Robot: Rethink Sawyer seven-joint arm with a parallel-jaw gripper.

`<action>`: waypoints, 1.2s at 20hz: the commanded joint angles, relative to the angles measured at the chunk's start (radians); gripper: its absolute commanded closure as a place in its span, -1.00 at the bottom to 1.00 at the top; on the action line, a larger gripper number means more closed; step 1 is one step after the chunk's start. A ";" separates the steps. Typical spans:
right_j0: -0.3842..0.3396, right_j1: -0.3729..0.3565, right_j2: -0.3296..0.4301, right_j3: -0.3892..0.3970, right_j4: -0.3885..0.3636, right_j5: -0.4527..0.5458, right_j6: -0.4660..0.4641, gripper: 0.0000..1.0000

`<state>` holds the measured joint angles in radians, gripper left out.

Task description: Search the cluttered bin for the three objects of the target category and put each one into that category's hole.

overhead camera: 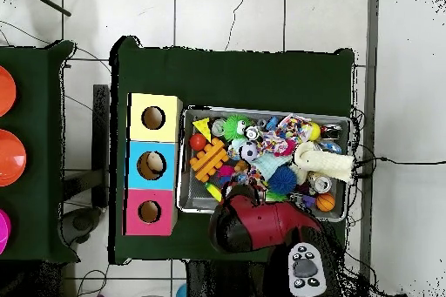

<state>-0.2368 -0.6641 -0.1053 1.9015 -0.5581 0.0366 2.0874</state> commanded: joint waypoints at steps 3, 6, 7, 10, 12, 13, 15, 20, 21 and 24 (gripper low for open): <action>0.011 0.036 0.018 -0.005 0.051 0.020 0.123 -1.00; 0.021 0.040 0.011 -0.006 0.058 0.015 0.129 -1.00; 0.027 0.042 0.007 -0.006 0.062 0.013 0.133 -1.00; 0.046 0.047 -0.001 -0.012 0.078 0.018 0.137 -1.00; 0.060 0.050 -0.005 -0.021 0.091 0.031 0.136 -1.00; 0.063 0.050 -0.003 -0.026 0.098 0.041 0.132 -1.00; 0.077 0.052 0.001 -0.037 0.115 0.066 0.129 -1.00; 0.054 0.046 0.016 -0.052 0.136 0.103 0.102 -1.00; 0.050 0.046 0.019 -0.051 0.137 0.102 0.097 -1.00; 0.038 0.046 0.026 -0.046 0.141 0.090 0.090 -1.00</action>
<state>-0.1708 -0.6461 -0.1312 1.9013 -0.4666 0.0366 2.0874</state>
